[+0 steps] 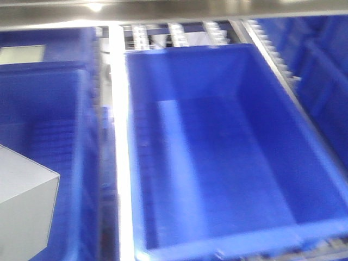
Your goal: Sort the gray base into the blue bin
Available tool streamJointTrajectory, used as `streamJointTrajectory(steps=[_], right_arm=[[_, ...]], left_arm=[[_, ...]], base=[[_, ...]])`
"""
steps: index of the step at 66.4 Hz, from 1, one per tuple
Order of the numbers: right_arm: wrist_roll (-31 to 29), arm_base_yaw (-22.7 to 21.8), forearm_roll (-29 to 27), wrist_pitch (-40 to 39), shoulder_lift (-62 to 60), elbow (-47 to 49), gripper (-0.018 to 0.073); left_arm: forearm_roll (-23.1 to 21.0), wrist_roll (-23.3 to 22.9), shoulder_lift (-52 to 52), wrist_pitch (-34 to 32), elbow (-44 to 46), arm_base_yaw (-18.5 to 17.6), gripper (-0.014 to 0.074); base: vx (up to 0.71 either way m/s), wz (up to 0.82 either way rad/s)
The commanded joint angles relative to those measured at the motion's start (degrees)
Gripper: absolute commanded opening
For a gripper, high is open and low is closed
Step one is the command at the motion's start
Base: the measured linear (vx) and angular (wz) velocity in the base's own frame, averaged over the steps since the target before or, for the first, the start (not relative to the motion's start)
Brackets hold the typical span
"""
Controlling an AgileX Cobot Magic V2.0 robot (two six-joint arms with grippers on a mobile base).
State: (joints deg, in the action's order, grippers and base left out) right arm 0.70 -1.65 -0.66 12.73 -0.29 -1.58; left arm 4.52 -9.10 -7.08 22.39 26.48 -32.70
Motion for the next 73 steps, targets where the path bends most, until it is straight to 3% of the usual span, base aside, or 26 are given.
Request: streamJointTrajectory(steps=[1,28,73], right_arm=[[-0.7,-0.2,0.3,-4.1,1.0,-0.1,-0.0005],[-0.7,-0.2,0.3,-4.1,1.0,-0.1,-0.0005],[-0.7,-0.2,0.3,-4.1,1.0,-0.1,-0.0005]], left_arm=[[-0.1,-0.8,-0.7,-6.2,1.5,-0.2,-0.0006],[-0.1,-0.8,-0.7,-6.2,1.5,-0.2,-0.0006],[-0.1,-0.8,-0.7,-6.2,1.5,-0.2,-0.0006]], base=[[0.12,0.47],[0.07,0.29],[0.00,0.02]])
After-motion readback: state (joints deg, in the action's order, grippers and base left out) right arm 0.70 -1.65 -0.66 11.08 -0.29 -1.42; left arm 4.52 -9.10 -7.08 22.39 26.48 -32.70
